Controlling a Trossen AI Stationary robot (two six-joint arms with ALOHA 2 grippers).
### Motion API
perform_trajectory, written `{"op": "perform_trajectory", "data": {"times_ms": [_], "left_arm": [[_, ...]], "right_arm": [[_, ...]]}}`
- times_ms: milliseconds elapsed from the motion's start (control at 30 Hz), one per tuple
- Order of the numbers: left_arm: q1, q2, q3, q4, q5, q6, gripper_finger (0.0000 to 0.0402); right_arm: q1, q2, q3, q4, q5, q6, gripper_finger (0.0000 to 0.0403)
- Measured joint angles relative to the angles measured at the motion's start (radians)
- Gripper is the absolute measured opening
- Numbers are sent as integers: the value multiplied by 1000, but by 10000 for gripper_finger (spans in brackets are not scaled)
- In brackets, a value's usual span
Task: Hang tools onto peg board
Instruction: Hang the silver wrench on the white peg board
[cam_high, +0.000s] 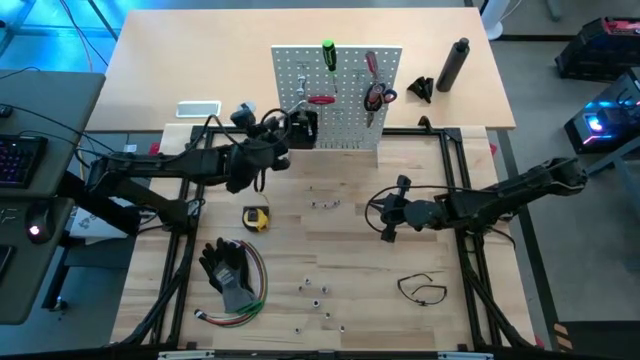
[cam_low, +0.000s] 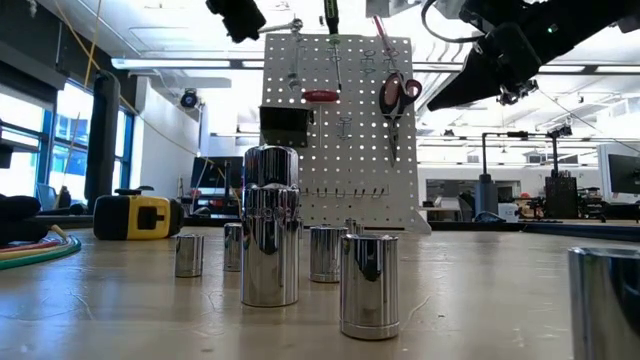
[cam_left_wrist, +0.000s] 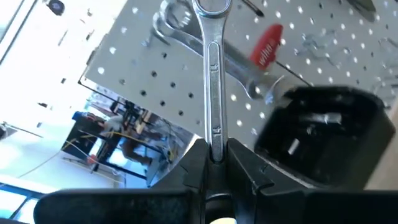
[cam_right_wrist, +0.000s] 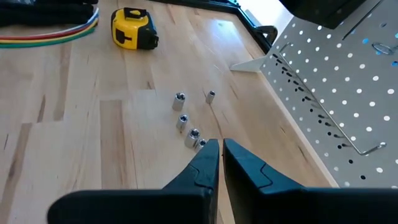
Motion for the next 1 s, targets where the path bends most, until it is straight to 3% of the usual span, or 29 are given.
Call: {"op": "perform_trajectory", "data": {"times_ms": [233,1000], "left_arm": [[-10,0,0,94,-13,106,31],[2,-4,0,138,-65,196,31]], "right_arm": [[0,0,0,-11,0,4,16],[0,0,0,-25,0,4,16]]}}
